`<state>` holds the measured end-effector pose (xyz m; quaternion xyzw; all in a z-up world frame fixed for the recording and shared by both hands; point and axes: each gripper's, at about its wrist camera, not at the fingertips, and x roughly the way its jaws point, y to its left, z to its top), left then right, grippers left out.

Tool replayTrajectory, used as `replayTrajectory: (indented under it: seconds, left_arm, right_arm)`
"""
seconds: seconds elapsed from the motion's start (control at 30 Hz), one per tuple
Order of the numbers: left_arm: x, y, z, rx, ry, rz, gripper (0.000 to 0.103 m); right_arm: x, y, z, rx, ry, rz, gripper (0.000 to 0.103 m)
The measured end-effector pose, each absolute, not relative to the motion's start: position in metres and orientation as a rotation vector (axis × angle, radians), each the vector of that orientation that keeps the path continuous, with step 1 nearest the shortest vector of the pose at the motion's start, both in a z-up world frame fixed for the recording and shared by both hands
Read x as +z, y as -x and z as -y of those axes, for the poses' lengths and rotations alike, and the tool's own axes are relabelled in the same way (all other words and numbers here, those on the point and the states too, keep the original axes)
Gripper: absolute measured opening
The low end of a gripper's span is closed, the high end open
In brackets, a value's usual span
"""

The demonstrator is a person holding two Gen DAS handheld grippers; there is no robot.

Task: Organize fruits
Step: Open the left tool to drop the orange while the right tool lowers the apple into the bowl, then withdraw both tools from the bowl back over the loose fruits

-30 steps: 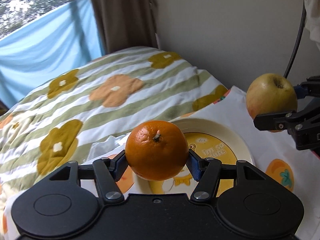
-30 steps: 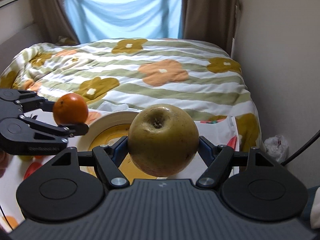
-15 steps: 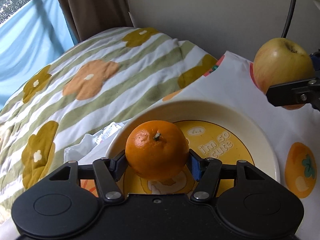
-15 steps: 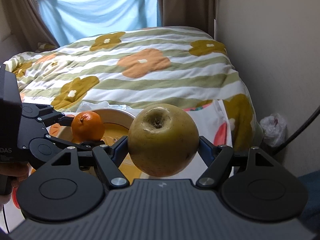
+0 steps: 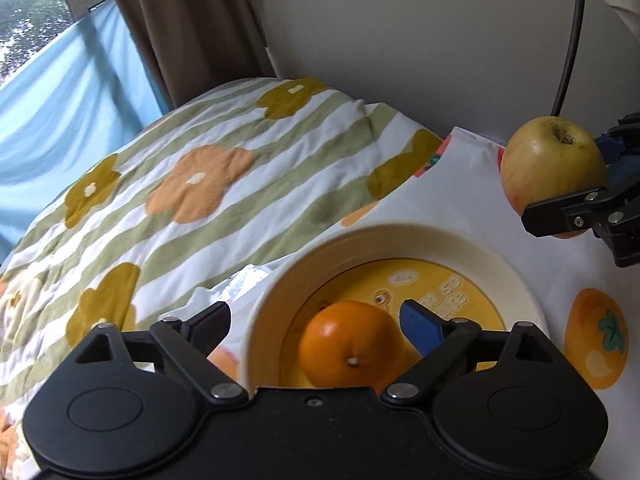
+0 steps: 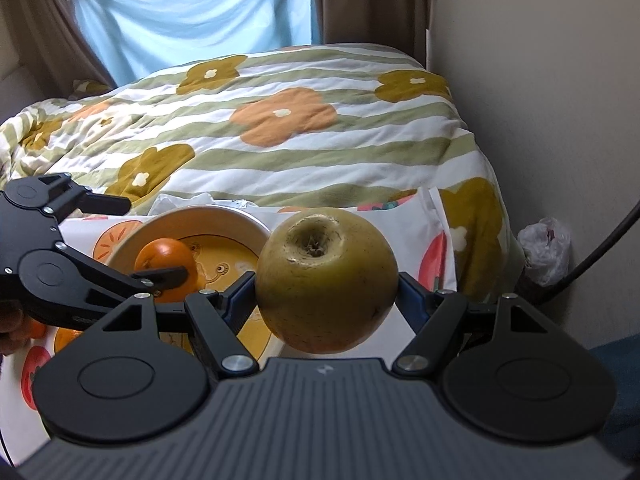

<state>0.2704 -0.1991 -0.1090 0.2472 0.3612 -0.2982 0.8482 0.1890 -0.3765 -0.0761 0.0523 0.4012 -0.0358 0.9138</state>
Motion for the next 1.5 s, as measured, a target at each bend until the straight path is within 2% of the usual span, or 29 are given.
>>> replayTrajectory:
  seconds: [0.43, 0.9, 0.93, 1.0, 1.07, 1.5]
  left_arm:
    - [-0.087, -0.253, 0.139, -0.516, -0.38, -0.795, 0.094]
    - [-0.086, -0.235, 0.091, -0.417, -0.285, -0.805, 0.094]
    - [-0.085, -0.234, 0.089, -0.415, -0.28, -0.803, 0.094]
    - [-0.085, -0.232, 0.086, -0.412, -0.272, -0.802, 0.094]
    - [-0.084, -0.231, 0.084, -0.41, -0.267, -0.804, 0.094]
    - [-0.06, -0.198, 0.077, -0.367, -0.249, -0.744, 0.094]
  right_arm:
    - [-0.091, -0.209, 0.34, 0.063, -0.003, -0.852, 0.088]
    - [-0.133, -0.225, 0.296, 0.144, 0.284, -0.832, 0.089]
    - [-0.134, -0.224, 0.293, 0.136, 0.307, -0.829, 0.089]
    - [-0.133, -0.216, 0.288, 0.128, 0.35, -0.781, 0.1]
    - [-0.13, -0.212, 0.285, 0.099, 0.378, -0.741, 0.103]
    - [-0.092, -0.184, 0.305, 0.062, 0.232, -0.751, 0.103]
